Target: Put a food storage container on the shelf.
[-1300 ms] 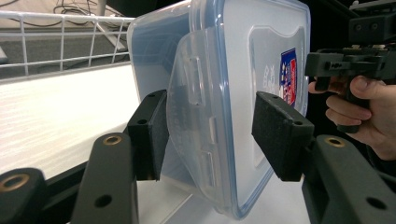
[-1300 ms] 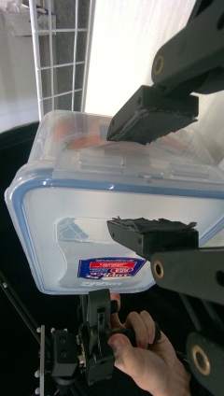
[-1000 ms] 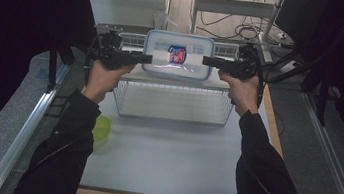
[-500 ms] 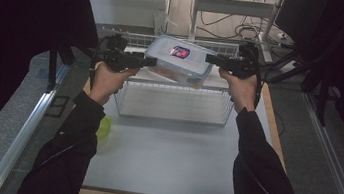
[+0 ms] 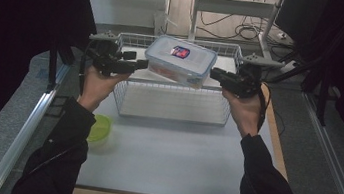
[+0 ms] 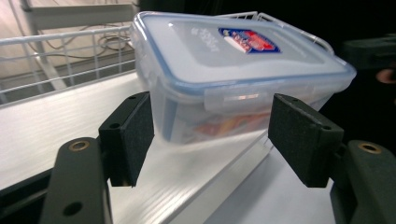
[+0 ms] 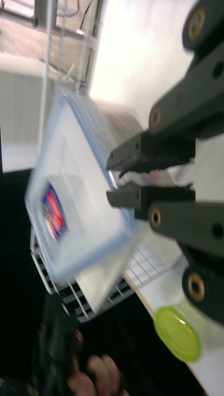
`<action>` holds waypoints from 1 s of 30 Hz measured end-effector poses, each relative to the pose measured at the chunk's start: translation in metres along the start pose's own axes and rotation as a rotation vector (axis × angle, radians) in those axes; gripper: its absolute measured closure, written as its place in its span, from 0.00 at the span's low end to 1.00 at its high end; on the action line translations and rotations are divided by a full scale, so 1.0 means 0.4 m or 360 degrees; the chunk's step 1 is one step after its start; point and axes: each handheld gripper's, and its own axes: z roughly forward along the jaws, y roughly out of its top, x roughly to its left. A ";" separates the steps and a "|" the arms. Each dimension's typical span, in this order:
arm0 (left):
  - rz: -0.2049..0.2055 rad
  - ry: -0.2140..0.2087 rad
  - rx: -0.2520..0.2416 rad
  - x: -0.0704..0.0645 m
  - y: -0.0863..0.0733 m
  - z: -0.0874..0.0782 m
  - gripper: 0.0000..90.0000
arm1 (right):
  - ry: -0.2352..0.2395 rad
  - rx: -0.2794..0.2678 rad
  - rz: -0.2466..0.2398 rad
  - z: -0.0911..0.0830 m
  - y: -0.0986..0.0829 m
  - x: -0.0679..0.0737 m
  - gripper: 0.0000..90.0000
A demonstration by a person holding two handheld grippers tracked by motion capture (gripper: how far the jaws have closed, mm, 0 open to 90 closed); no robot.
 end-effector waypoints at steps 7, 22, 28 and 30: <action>0.0027 0.0037 -0.0012 0.002 -0.014 -0.004 0.32 | 0.0090 0.0142 -0.0118 0.057 -0.053 0.053 0.98; 0.0066 0.0070 0.0058 0.000 -0.027 0.011 0.36 | -0.0078 0.0171 -0.0003 0.095 -0.027 -0.028 0.99; 0.0065 0.0085 0.0061 0.004 -0.027 0.010 0.38 | -0.0174 0.0129 0.0099 0.056 -0.026 -0.080 0.99; 0.0059 0.0081 0.0059 0.003 -0.026 0.012 0.38 | -0.0199 0.0126 0.0121 0.060 -0.024 -0.093 0.99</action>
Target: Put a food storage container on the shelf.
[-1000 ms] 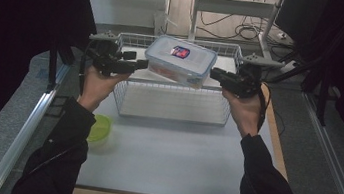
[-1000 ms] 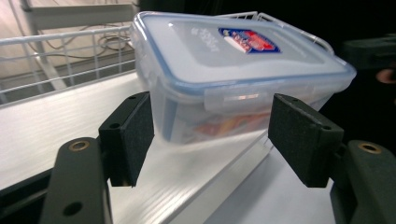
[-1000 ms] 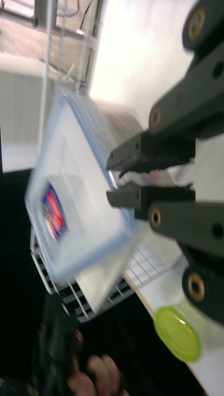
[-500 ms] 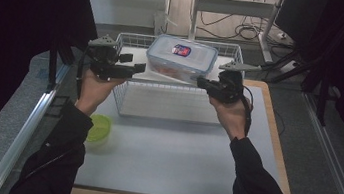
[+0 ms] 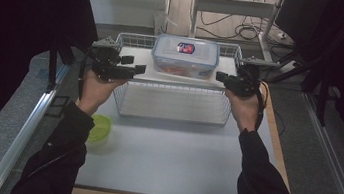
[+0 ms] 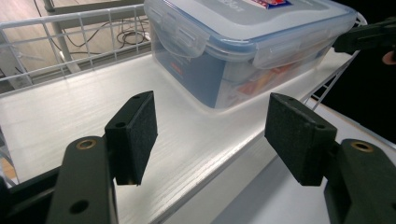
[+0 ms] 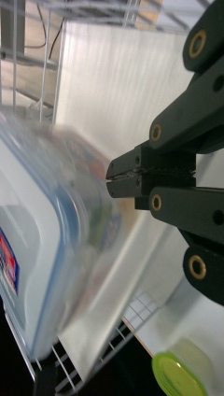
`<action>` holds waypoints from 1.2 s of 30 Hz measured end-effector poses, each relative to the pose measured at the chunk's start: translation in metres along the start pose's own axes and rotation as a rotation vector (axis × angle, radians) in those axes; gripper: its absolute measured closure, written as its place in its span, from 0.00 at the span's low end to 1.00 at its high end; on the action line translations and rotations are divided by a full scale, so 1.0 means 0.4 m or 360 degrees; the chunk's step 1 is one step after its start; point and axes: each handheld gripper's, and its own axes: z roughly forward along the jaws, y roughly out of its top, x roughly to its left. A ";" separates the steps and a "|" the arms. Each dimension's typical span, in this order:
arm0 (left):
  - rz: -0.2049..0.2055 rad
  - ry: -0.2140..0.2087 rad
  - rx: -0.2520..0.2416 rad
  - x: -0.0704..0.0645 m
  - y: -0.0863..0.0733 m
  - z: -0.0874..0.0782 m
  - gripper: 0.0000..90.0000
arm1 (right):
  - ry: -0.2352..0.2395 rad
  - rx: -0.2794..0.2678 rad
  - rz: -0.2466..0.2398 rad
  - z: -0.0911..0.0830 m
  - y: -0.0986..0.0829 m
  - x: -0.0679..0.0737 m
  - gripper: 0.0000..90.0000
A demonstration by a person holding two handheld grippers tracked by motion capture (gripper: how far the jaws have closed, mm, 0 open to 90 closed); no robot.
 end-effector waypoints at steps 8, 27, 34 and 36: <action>0.0023 -0.0009 0.0020 -0.009 -0.001 0.001 0.38 | -0.0037 0.0005 0.0037 0.050 0.017 0.004 0.99; 0.0040 -0.0039 0.0044 -0.017 -0.016 -0.002 0.37 | -0.0065 0.0021 0.0102 0.099 0.051 0.010 0.99; 0.0077 -0.0022 0.0066 -0.022 -0.027 -0.008 0.36 | -0.0063 0.0028 0.0084 0.101 0.052 0.011 0.96; 0.0099 -0.0014 0.0078 -0.024 -0.032 -0.011 0.34 | -0.0056 0.0024 0.0075 0.089 0.044 0.010 0.94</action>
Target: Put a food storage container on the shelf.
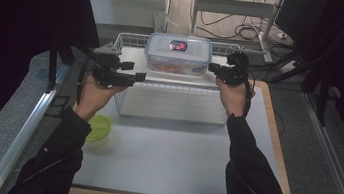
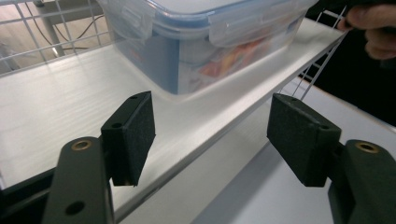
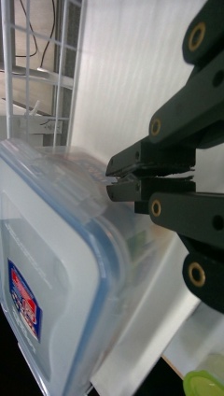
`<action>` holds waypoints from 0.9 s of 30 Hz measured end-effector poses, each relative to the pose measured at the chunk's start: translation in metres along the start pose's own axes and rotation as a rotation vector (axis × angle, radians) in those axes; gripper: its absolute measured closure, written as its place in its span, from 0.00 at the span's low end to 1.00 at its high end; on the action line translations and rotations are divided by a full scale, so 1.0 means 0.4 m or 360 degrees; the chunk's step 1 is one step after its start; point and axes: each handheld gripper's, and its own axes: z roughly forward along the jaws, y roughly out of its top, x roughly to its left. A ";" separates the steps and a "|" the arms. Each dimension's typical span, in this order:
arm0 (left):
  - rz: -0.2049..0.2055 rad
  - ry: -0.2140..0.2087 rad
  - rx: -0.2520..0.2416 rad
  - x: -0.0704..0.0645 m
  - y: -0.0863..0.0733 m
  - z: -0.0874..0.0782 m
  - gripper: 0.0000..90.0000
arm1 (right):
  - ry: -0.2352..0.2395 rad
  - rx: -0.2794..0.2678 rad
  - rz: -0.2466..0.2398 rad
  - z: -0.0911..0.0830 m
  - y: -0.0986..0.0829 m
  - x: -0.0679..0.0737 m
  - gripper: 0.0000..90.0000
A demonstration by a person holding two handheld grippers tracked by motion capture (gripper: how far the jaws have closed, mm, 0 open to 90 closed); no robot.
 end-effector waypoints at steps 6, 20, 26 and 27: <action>0.0069 0.0014 0.0008 -0.030 -0.015 -0.008 0.27 | 0.0057 0.0025 -0.0063 -0.034 -0.028 -0.004 0.80; 0.0144 0.0000 0.0003 -0.127 -0.099 -0.027 0.12 | 0.0196 -0.0005 -0.0257 -0.111 -0.105 0.049 0.53; 0.0128 -0.0058 -0.0013 -0.164 -0.157 -0.019 0.06 | 0.0230 0.0026 -0.0341 -0.123 -0.157 0.078 0.43; 0.0128 -0.0067 -0.0016 -0.170 -0.167 -0.016 0.05 | 0.0235 0.0038 -0.0354 -0.124 -0.167 0.082 0.42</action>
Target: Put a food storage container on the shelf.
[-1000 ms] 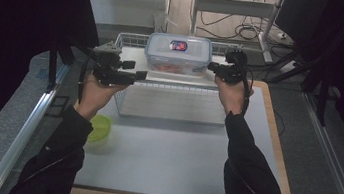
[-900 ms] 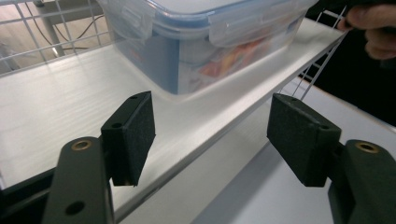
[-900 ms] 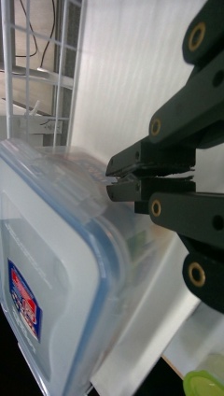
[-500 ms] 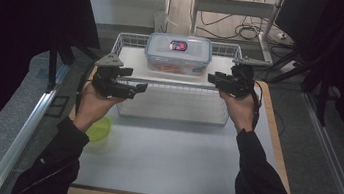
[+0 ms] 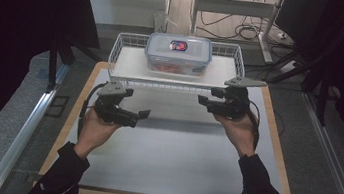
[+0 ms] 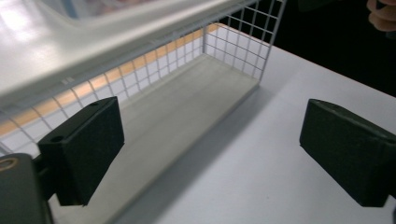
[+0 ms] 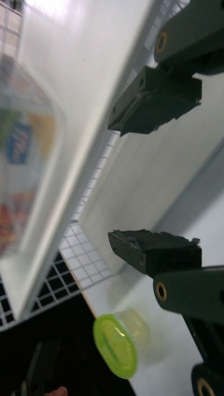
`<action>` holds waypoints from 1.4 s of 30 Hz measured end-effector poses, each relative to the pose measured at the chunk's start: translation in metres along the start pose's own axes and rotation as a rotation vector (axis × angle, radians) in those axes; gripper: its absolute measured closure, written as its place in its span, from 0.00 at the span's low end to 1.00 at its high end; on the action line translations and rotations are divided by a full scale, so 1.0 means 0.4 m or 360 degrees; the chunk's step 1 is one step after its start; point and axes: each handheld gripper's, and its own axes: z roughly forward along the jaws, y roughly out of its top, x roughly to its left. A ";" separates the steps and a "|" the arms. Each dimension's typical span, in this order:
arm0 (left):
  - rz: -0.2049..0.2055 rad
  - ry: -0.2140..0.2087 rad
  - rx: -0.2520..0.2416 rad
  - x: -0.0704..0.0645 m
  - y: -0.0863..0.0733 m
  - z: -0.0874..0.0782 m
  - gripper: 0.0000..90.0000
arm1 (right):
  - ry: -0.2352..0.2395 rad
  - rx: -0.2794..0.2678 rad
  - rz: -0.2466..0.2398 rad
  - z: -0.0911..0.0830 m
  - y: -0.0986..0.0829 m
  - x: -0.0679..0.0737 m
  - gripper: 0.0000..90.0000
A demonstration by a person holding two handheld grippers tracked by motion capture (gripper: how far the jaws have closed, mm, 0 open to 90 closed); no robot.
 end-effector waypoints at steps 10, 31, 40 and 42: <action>0.0005 -0.0048 -0.0003 -0.054 -0.072 0.031 0.00 | 0.0057 0.0022 -0.0055 -0.014 -0.084 0.037 0.31; 0.0141 0.0006 0.0134 -0.161 -0.244 0.027 0.05 | 0.0149 0.0112 -0.0072 -0.023 -0.279 0.110 0.06; 0.0132 -0.0013 0.0241 -0.198 -0.304 0.045 0.05 | 0.0134 0.0169 -0.0056 -0.044 -0.365 0.135 0.06; 0.0129 -0.0007 0.0251 -0.197 -0.304 0.046 0.05 | 0.0130 0.0186 -0.0062 -0.044 -0.372 0.137 0.06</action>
